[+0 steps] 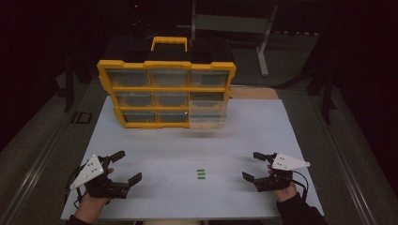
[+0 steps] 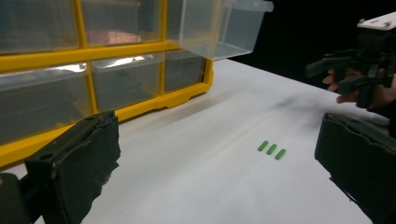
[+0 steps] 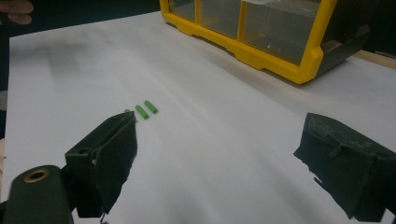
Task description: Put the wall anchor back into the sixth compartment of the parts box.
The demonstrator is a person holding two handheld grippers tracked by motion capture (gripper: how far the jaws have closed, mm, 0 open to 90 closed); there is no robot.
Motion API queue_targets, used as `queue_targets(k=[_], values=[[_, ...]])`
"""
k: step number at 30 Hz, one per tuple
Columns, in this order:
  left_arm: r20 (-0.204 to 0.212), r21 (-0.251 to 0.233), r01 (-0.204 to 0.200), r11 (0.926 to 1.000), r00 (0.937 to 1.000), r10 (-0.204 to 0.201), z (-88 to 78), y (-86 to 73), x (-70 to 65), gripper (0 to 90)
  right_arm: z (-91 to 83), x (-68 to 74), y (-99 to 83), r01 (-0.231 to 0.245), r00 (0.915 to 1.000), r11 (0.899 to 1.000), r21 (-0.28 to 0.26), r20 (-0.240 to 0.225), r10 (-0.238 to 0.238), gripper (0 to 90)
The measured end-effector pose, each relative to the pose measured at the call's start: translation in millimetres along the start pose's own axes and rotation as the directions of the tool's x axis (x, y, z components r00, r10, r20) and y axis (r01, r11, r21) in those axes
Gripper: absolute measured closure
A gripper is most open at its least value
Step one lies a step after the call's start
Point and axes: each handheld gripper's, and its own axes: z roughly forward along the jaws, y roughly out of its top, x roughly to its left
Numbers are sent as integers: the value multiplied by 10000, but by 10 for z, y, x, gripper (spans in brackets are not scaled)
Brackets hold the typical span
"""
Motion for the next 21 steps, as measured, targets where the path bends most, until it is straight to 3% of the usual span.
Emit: queue_targets(k=[12, 21], values=[[642, 82, -356, 9993, 9973, 350, 90, 403, 5, 0, -19, 6, 21, 32, 10000, 9999, -97, -20, -32, 118], [973, 270, -459, 9986, 9943, 430, 226, 562, -19, 0, -27, 7, 29, 16, 10000, 9999, -170, -33, -17, 118]])
